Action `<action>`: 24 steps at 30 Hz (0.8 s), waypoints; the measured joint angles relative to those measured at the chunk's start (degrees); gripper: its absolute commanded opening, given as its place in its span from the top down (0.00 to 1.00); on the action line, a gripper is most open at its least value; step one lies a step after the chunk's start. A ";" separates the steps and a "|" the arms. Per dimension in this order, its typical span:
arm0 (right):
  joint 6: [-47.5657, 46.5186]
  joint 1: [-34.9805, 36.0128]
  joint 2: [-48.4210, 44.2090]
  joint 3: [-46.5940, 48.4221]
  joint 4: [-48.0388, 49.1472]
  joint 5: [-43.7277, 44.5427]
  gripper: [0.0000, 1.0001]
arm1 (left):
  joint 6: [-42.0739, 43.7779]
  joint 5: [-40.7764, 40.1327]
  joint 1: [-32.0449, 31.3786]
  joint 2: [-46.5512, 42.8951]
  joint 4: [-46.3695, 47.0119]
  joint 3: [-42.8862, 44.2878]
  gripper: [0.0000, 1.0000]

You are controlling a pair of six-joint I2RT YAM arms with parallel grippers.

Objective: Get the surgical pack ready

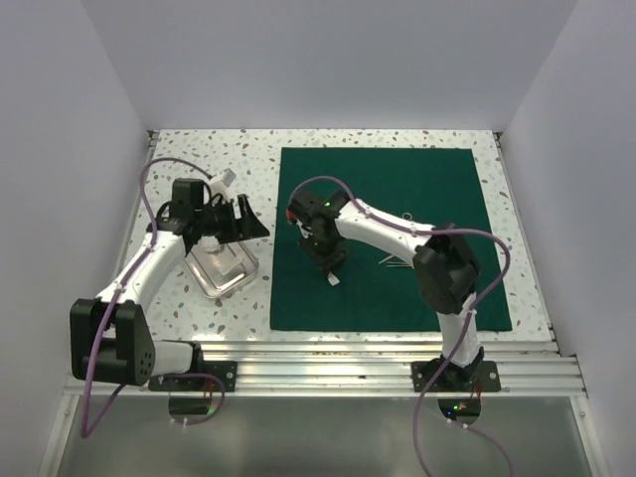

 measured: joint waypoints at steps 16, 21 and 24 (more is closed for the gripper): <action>-5.66 0.00 -28.39 -11.10 0.72 -6.67 0.70 | -22.05 17.75 -16.13 1.20 26.60 -8.63 0.21; -5.92 0.02 -32.04 -12.96 0.81 -7.89 0.70 | -29.24 17.92 -22.01 2.03 33.31 -8.50 0.23; -5.92 0.02 -32.59 -13.51 0.83 -8.39 0.70 | -31.58 17.86 -25.24 4.39 34.47 -7.32 0.26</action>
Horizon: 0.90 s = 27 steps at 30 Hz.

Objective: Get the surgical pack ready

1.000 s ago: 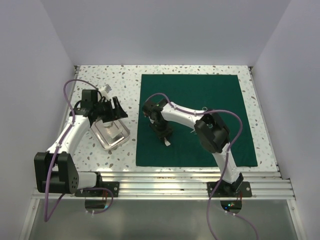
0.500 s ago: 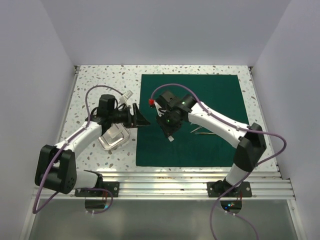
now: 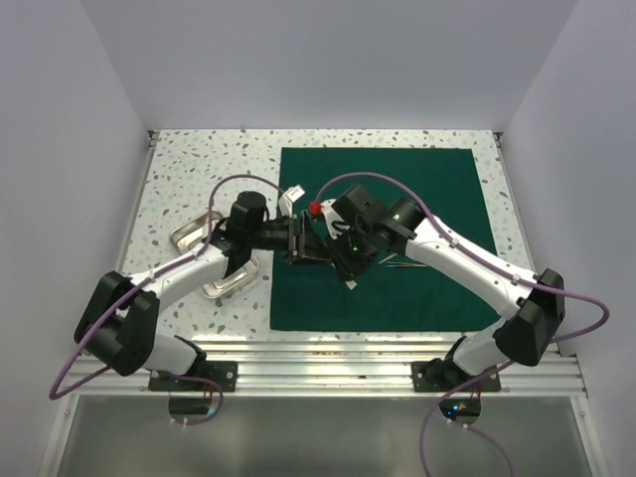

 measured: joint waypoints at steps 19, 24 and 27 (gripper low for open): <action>-0.07 0.00 -1.84 -1.31 -0.37 0.09 0.49 | -7.32 2.69 -5.53 7.85 5.18 3.39 1.00; 2.75 -0.68 -1.27 -1.31 -1.75 3.39 0.32 | -4.39 2.51 -0.76 5.33 1.73 2.05 1.00; 5.40 -2.95 -1.22 -2.05 -1.81 3.69 0.29 | 3.48 -0.50 9.20 0.61 -9.90 1.77 1.00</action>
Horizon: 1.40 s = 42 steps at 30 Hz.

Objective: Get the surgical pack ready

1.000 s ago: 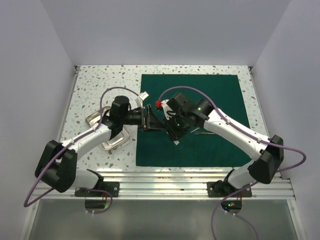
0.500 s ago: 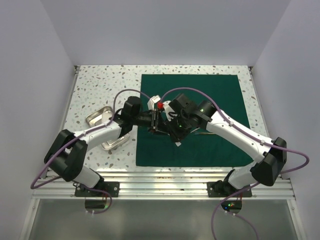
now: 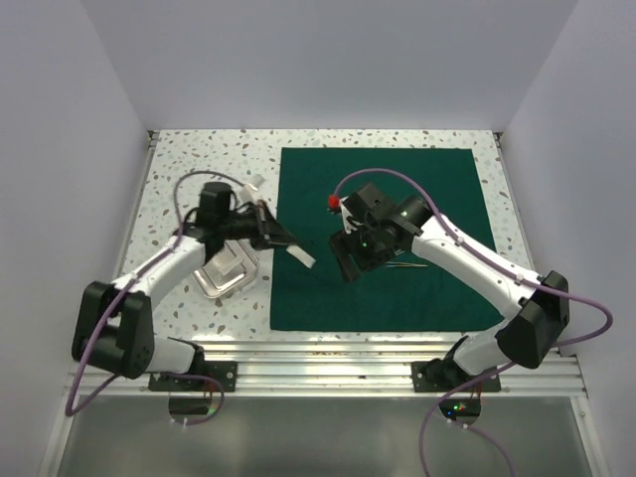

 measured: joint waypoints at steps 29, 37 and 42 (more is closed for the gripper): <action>15.13 -30.62 10.25 -4.57 -0.13 0.48 0.38 | 29.90 -35.60 25.00 -2.34 -38.36 7.28 0.41; 26.53 -39.58 10.78 -10.25 6.14 -4.02 0.46 | 29.44 -32.04 23.58 -4.61 -34.53 11.87 0.32; 32.92 -41.83 14.21 -11.26 9.22 -5.68 0.53 | 29.75 -29.27 15.34 -0.46 -28.81 16.61 0.32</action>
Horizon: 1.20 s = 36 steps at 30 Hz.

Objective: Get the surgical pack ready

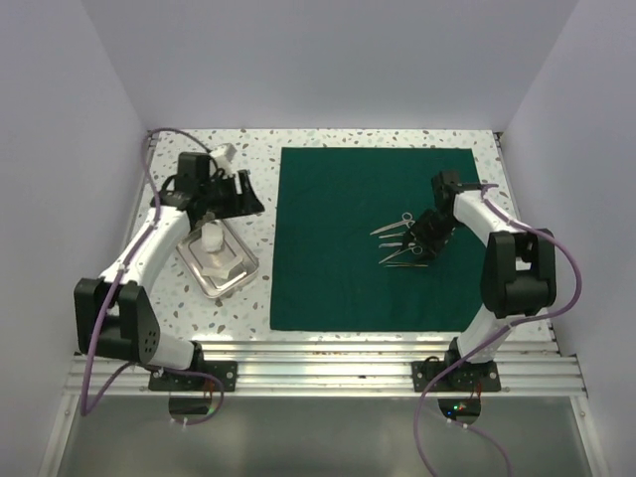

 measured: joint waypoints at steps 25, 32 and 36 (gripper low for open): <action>14.99 0.02 3.48 -0.07 0.26 7.69 0.54 | 2.97 12.26 -12.48 11.80 5.44 7.93 0.28; 15.76 0.02 3.80 -2.23 0.96 7.78 0.57 | 3.37 13.09 -12.48 12.13 5.46 8.83 0.21; 16.22 0.04 4.24 -3.13 1.75 7.93 0.64 | 3.28 13.16 -12.48 12.13 5.46 8.83 0.22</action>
